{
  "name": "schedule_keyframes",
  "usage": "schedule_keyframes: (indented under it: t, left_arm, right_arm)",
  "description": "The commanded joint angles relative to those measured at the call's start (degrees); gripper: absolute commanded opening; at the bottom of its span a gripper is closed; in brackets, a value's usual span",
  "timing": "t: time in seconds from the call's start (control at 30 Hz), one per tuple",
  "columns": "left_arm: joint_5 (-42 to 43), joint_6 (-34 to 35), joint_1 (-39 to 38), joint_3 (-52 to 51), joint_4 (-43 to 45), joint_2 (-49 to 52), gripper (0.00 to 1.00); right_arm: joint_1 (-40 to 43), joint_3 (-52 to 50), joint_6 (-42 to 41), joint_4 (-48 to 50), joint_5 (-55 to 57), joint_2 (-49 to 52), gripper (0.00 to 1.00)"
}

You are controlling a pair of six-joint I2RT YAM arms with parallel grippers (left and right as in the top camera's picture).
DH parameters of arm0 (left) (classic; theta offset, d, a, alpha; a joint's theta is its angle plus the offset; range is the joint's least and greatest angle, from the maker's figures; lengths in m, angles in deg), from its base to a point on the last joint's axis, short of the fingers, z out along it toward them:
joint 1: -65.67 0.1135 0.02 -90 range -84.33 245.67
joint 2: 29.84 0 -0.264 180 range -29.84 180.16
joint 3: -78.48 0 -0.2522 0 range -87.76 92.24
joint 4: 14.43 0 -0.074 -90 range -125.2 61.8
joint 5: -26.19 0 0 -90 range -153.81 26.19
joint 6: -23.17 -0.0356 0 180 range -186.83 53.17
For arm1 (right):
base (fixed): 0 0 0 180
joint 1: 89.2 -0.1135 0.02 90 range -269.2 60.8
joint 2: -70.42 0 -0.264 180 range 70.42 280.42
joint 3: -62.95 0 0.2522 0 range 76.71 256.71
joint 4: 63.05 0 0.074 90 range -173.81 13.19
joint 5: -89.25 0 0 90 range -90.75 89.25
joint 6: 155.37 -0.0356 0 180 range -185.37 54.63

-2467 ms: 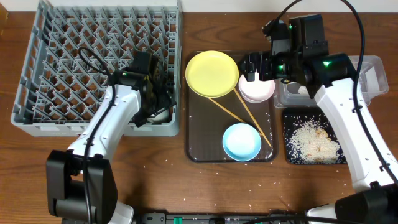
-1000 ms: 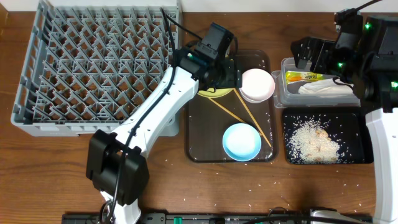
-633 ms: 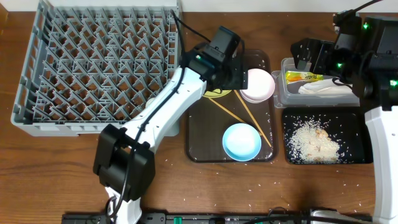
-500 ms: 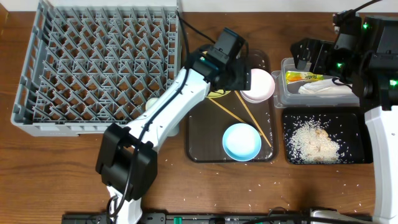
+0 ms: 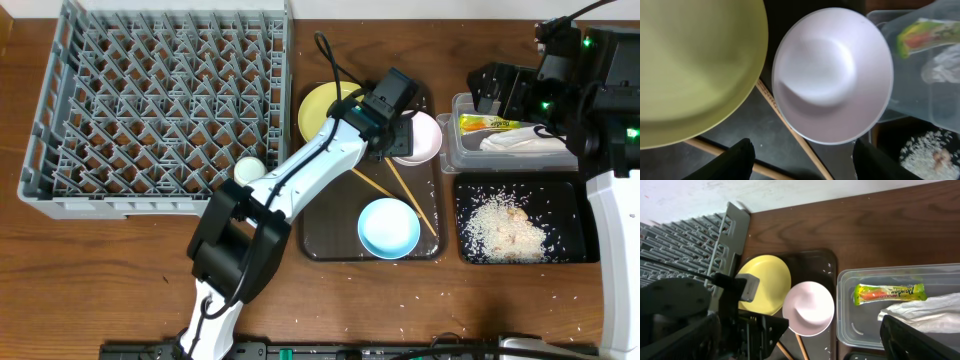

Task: Sort waste into correct bins and load items into the dishwasher
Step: 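Grasp the rim of the pale pink plate with left gripper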

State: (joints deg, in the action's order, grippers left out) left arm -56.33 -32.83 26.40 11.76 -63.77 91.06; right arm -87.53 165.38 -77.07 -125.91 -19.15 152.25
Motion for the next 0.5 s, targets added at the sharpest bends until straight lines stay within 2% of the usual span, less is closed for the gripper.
schedule_keyframes:
  t: [0.0,0.47]
  left_arm:
    - [-1.1,1.1,-0.1,0.1,0.9,0.7,0.64]
    - [-3.5,1.0,0.5,0.0,2.5,1.6,0.64]
  right_arm:
    - [-0.2,0.2,0.2,-0.2,0.2,0.3,0.99]
    - [-0.2,0.2,0.2,-0.2,0.2,0.3,0.99]
